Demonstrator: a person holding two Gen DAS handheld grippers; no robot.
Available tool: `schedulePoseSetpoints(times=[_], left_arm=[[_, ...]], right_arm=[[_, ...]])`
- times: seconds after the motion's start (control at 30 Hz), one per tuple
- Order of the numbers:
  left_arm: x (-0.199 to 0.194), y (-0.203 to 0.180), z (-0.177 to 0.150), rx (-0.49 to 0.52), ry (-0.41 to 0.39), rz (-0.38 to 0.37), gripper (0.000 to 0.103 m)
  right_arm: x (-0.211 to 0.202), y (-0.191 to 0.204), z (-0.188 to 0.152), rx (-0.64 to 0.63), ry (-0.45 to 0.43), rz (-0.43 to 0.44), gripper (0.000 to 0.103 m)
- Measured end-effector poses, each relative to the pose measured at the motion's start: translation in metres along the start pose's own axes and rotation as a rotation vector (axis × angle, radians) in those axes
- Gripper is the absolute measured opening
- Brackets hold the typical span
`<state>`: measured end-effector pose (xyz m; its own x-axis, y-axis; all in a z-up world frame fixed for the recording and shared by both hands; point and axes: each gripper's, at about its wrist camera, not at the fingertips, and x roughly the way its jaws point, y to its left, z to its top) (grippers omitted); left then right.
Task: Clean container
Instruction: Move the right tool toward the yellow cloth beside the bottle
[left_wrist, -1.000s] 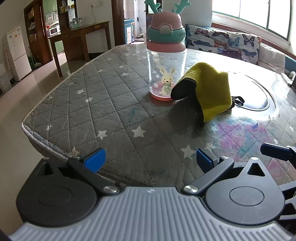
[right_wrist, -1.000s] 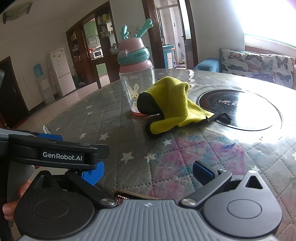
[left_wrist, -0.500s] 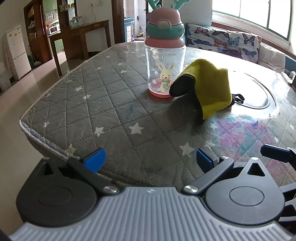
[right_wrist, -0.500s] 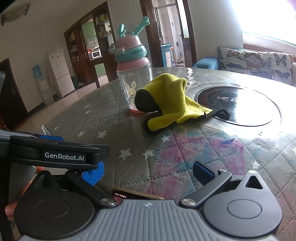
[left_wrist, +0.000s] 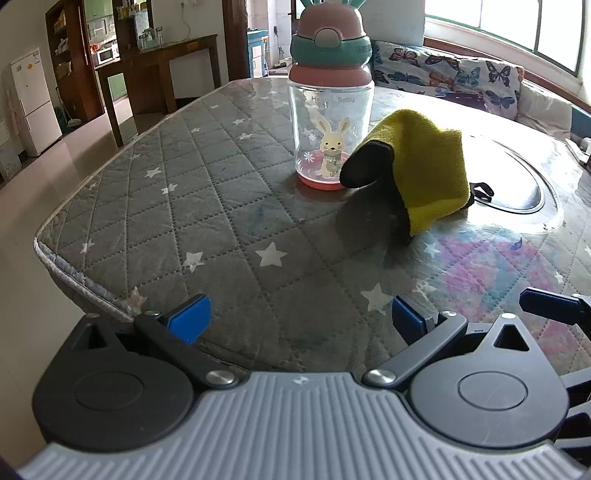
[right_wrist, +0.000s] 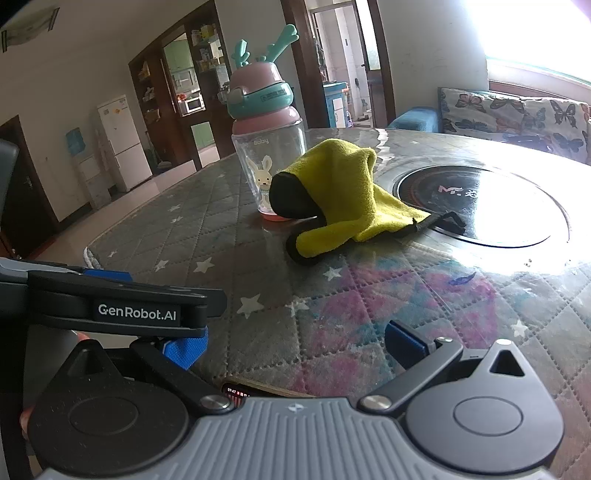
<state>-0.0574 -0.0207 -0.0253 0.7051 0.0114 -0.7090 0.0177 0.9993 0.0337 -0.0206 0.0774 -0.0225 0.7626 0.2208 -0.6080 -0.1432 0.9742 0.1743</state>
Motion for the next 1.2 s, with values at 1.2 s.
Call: schedulePoseSetpoints(times=[1.2], left_arm=[[0.026, -0.004, 0.018, 0.010, 0.034, -0.036, 0.103]], right_arm=[[0.026, -0.007, 0.017, -0.015, 0.043, 0.039, 0.103]])
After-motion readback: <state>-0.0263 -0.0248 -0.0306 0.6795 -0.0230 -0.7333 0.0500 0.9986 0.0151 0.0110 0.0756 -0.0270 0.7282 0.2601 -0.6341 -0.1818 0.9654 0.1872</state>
